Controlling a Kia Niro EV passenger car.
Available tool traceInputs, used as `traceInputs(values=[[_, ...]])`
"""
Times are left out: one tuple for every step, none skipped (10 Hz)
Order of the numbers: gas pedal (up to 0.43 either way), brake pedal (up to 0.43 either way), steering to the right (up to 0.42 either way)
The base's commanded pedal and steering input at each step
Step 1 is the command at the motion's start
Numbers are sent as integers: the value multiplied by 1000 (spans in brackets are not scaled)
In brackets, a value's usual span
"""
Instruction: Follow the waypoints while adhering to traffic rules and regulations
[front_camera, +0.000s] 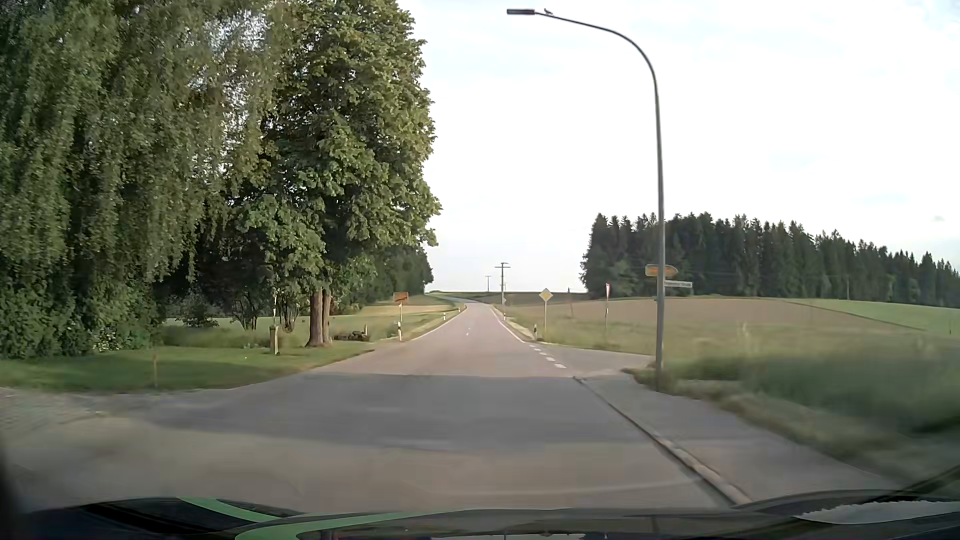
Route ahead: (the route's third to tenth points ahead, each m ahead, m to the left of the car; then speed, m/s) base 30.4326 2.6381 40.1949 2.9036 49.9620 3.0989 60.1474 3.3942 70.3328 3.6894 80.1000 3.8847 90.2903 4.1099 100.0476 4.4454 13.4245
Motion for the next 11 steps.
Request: traceInputs(values=[[67,0,-12],[67,0,-12],[67,0,-10],[67,0,-6],[67,0,-4],[67,0,-4],[67,0,-4],[67,0,-4],[67,0,0],[67,0,4],[67,0,3]])
